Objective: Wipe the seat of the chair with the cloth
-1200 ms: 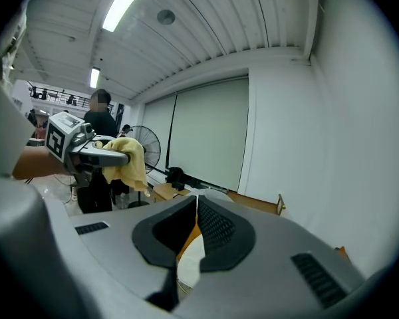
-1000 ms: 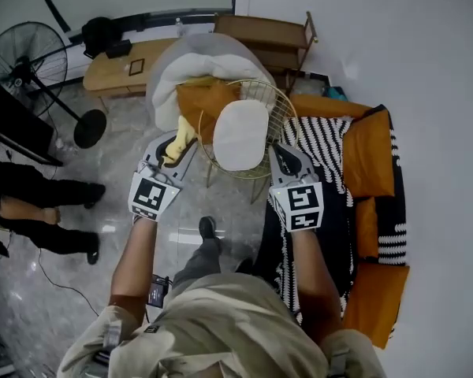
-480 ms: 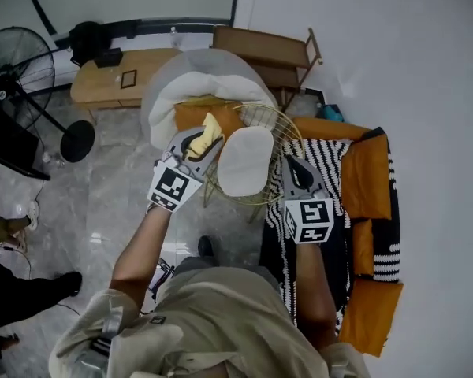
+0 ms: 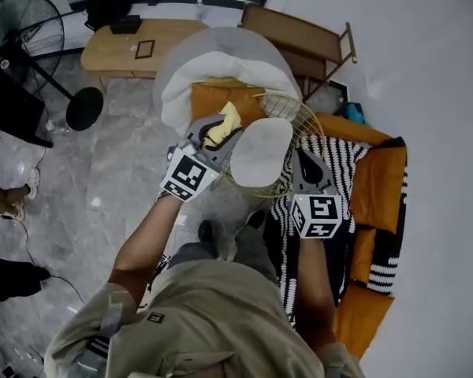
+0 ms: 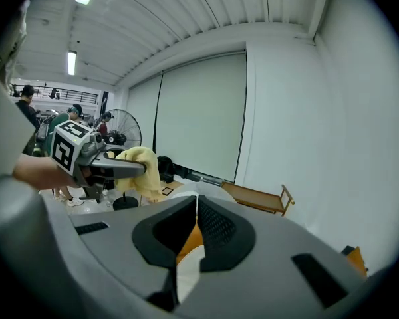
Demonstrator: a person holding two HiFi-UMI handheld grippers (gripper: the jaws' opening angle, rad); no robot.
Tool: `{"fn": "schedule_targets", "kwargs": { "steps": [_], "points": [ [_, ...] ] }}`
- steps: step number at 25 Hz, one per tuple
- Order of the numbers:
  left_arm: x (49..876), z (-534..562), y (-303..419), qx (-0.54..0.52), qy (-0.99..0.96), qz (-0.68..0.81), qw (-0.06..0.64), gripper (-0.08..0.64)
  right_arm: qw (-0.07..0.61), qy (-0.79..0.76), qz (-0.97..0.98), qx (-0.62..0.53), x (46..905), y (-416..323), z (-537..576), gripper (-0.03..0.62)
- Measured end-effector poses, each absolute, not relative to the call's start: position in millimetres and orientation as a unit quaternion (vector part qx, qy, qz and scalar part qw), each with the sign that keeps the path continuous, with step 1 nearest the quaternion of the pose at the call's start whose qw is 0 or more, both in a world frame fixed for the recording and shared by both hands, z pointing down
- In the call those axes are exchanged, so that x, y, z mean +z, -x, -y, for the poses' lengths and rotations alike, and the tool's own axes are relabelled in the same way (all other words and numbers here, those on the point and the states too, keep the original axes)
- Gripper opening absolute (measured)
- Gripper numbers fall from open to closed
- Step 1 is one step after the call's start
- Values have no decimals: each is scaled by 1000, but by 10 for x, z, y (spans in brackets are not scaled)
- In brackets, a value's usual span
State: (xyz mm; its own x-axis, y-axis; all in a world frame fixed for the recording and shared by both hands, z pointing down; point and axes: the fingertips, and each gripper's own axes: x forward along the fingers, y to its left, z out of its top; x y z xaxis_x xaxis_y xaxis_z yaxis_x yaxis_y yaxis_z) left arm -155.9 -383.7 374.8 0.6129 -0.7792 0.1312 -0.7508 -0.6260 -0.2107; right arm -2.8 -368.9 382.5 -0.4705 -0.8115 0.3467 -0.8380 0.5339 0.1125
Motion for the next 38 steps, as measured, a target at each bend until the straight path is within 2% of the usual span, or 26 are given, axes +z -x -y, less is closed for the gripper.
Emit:
{"fn": "schedule_targets", "kwargs": {
  "steps": [8, 16, 27, 32, 38],
  "points": [
    [4625, 4419, 1390, -154, 881, -447, 20, 118, 184, -471, 860, 69, 4461, -228, 4419, 26],
    [5980, 4988, 832, -198, 852, -483, -45, 118, 230, -458, 850, 125, 5594, -908, 4999, 26],
    [7484, 5455, 605, -258, 798, -536, -95, 118, 269, -445, 837, 173, 6637, -1525, 5168, 26],
    [7834, 5630, 39, -275, 809, -511, -94, 118, 288, -451, 821, 201, 7014, -1924, 5103, 26],
    [8135, 5791, -908, -260, 843, -455, -125, 118, 297, -459, 808, 219, 7232, -2272, 5066, 26]
  ]
}}
